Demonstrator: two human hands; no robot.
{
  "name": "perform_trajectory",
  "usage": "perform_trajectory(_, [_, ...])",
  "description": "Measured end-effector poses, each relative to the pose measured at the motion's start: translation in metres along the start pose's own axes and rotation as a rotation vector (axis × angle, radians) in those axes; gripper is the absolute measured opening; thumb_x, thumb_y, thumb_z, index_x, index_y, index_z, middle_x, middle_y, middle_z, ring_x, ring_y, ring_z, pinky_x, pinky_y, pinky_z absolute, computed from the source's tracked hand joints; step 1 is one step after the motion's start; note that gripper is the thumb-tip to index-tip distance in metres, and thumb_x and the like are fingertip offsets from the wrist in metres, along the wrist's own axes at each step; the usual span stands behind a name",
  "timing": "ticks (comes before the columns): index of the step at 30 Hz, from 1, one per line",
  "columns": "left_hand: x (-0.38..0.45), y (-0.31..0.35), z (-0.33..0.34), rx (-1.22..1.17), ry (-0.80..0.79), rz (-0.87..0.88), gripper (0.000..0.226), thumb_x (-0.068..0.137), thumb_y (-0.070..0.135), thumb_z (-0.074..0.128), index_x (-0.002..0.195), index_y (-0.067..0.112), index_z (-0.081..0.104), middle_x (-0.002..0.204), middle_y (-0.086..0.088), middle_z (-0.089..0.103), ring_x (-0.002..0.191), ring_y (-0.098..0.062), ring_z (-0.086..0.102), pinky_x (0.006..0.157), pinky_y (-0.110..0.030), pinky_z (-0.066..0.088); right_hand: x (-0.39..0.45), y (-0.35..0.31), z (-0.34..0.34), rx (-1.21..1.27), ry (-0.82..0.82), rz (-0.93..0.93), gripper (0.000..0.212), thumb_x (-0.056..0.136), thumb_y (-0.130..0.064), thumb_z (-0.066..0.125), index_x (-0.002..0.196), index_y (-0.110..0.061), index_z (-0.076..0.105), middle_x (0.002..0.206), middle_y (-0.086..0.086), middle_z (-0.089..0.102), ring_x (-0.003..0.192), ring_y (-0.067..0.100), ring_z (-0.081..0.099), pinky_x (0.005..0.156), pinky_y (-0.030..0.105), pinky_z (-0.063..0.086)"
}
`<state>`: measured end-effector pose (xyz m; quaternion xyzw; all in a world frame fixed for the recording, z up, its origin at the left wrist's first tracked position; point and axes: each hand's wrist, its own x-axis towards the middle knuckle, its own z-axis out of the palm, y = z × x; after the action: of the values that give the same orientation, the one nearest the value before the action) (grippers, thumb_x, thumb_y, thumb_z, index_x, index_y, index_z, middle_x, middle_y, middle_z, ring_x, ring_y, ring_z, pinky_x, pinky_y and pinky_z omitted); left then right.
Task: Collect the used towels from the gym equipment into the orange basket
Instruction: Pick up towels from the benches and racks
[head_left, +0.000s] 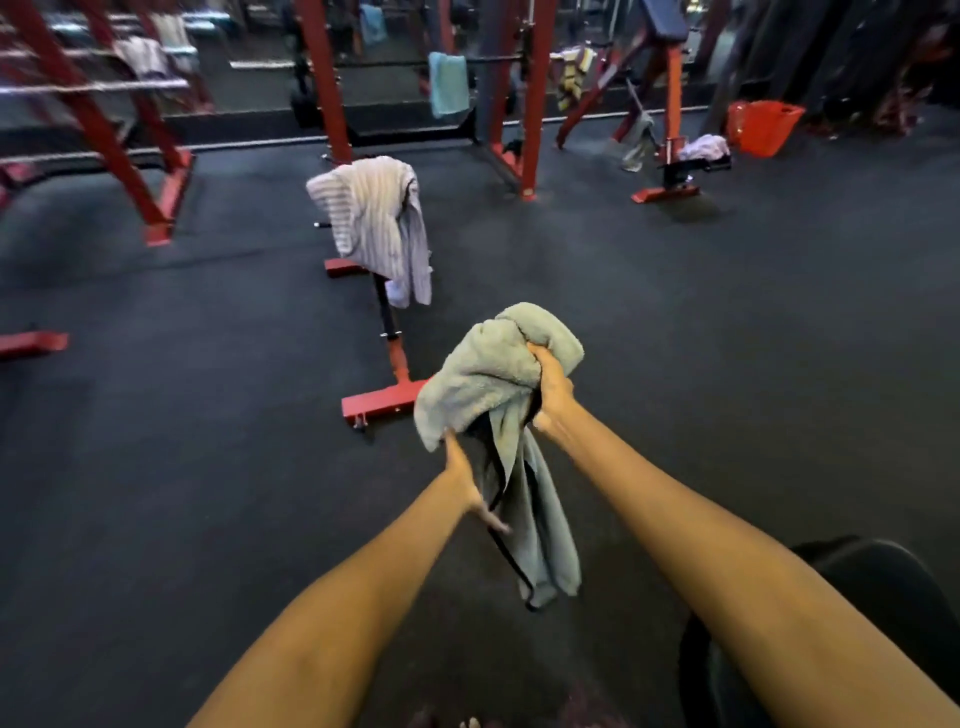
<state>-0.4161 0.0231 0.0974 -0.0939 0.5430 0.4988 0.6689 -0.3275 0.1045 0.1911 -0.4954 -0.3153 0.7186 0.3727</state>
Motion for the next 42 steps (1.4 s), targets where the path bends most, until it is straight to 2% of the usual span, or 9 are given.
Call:
perform_trajectory(5, [-0.027, 0.03, -0.014, -0.521, -0.111, 0.077, 0.087, 0.076, 0.082, 0.032, 0.131, 0.015, 0.048, 0.136, -0.012, 0.047, 0.131, -0.041, 0.038, 0.091, -0.07, 0.038, 0.018, 0.016, 0.05, -0.086, -0.201, 0.101, 0.048, 0.088, -0.041, 0.047, 0.12, -0.008, 0.061, 0.123, 0.009, 0.061, 0.113, 0.022, 0.058, 0.105, 0.041, 0.044])
perform_trajectory(8, [-0.02, 0.069, -0.037, -0.69, -0.002, 0.214, 0.059, 0.089, 0.065, 0.028, 0.117, 0.018, 0.051, 0.124, -0.007, 0.053, 0.124, -0.033, 0.046, 0.099, -0.057, 0.038, 0.043, 0.019, 0.068, -0.114, -0.313, 0.196, 0.037, 0.094, -0.038, 0.042, 0.095, -0.009, 0.066, 0.099, 0.014, 0.067, 0.099, 0.027, 0.062, 0.09, 0.039, 0.05])
perform_trajectory(14, [0.025, 0.135, -0.109, -0.661, -0.199, 0.275, 0.089, 0.091, 0.066, -0.001, 0.131, -0.001, 0.041, 0.158, 0.01, 0.013, 0.106, -0.05, 0.046, 0.094, -0.059, 0.04, 0.112, -0.01, 0.115, -0.358, -0.499, 0.186, 0.03, 0.098, -0.036, 0.042, 0.1, -0.014, 0.063, 0.09, 0.01, 0.068, 0.088, 0.024, 0.061, 0.078, 0.038, 0.049])
perform_trajectory(17, [0.043, 0.182, -0.134, -0.597, 0.14, 0.326, 0.077, 0.083, 0.072, 0.035, 0.109, 0.002, 0.054, 0.108, -0.018, 0.061, 0.099, -0.037, 0.053, 0.101, -0.053, 0.038, 0.163, -0.026, 0.149, -0.5, -0.534, 0.193, 0.025, 0.099, -0.03, 0.041, 0.096, -0.016, 0.061, 0.087, 0.008, 0.065, 0.085, 0.024, 0.059, 0.074, 0.038, 0.047])
perform_trajectory(20, [0.06, 0.226, -0.143, -0.43, 0.232, 0.309, 0.029, 0.093, 0.027, 0.041, 0.083, 0.006, 0.059, 0.066, -0.014, 0.066, 0.069, -0.03, 0.063, 0.064, -0.038, 0.053, 0.199, -0.037, 0.186, -0.592, -0.601, 0.219, 0.021, 0.099, -0.022, 0.04, 0.099, -0.012, 0.06, 0.087, 0.01, 0.062, 0.082, 0.024, 0.058, 0.072, 0.038, 0.048])
perform_trajectory(26, [0.083, 0.305, -0.129, -0.014, 0.305, 0.296, 0.04, 0.085, 0.018, 0.039, 0.054, 0.014, 0.064, 0.088, -0.015, 0.065, 0.075, -0.027, 0.054, 0.071, -0.034, 0.046, 0.255, -0.028, 0.266, -0.637, -0.713, 0.267, 0.019, 0.092, -0.024, 0.048, 0.097, -0.013, 0.064, 0.091, 0.01, 0.066, 0.086, 0.024, 0.061, 0.084, 0.039, 0.048])
perform_trajectory(29, [0.082, 0.343, -0.119, -0.08, 0.125, 0.376, 0.042, 0.09, 0.041, 0.039, 0.069, 0.014, 0.063, 0.078, -0.012, 0.061, 0.072, -0.025, 0.056, 0.072, -0.035, 0.045, 0.286, -0.017, 0.292, -0.572, -0.721, 0.272, 0.02, 0.091, -0.025, 0.051, 0.097, -0.012, 0.065, 0.092, 0.012, 0.066, 0.086, 0.024, 0.062, 0.084, 0.039, 0.049])
perform_trajectory(35, [0.107, 0.434, -0.112, 0.323, -0.053, 0.458, 0.061, 0.092, 0.061, 0.03, 0.139, 0.024, 0.041, 0.138, -0.003, 0.048, 0.13, -0.024, 0.044, 0.107, -0.039, 0.034, 0.358, -0.012, 0.344, -0.487, -0.686, 0.291, 0.03, 0.089, -0.024, 0.054, 0.11, -0.004, 0.063, 0.103, 0.017, 0.065, 0.095, 0.028, 0.062, 0.091, 0.042, 0.048])
perform_trajectory(42, [0.144, 0.553, -0.093, 0.577, 0.156, 0.637, 0.047, 0.082, 0.022, 0.07, 0.125, 0.011, 0.055, 0.123, -0.005, 0.059, 0.104, -0.015, 0.055, 0.086, -0.028, 0.044, 0.418, -0.042, 0.434, -0.568, -0.556, 0.064, 0.039, 0.085, -0.025, 0.061, 0.117, -0.002, 0.064, 0.111, 0.015, 0.067, 0.102, 0.027, 0.063, 0.082, 0.033, 0.052])
